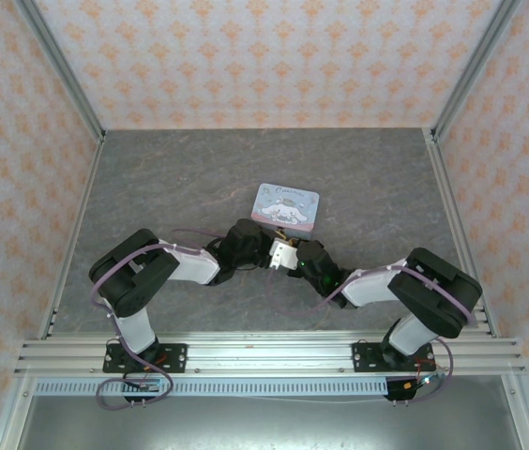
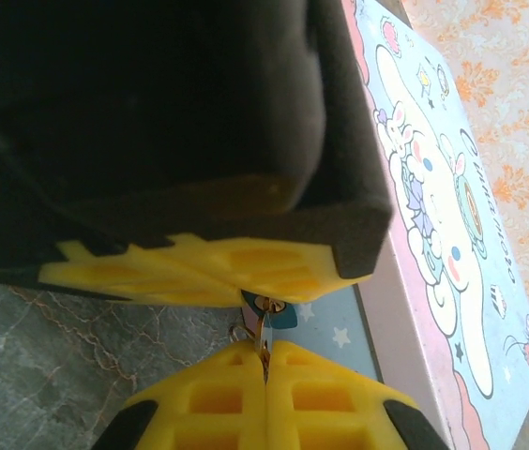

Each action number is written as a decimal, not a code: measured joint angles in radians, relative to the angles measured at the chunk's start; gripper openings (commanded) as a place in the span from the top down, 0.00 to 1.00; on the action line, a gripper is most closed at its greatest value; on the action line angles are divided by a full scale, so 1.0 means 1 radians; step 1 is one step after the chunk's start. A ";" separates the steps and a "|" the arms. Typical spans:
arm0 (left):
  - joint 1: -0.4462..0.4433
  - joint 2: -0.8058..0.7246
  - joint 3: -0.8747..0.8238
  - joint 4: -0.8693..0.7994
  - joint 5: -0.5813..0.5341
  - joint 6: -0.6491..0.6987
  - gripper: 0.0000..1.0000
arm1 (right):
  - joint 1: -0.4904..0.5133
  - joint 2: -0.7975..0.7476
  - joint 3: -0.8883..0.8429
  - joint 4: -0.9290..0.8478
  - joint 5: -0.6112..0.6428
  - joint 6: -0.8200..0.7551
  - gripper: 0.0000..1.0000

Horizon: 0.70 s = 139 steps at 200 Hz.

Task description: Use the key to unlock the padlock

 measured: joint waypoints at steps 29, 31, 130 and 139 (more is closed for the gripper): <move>0.000 0.000 0.000 0.001 -0.003 0.000 1.00 | -0.024 -0.011 -0.001 -0.003 -0.047 0.037 1.00; 0.000 0.000 0.000 0.001 -0.003 0.000 1.00 | -0.026 -0.013 -0.002 -0.006 -0.050 0.040 1.00; -0.002 -0.046 -0.009 0.012 0.006 0.000 1.00 | -0.081 -0.118 -0.023 -0.047 -0.175 0.178 1.00; -0.003 -0.053 -0.015 0.011 0.008 0.000 1.00 | -0.081 -0.128 -0.028 -0.046 -0.185 0.190 1.00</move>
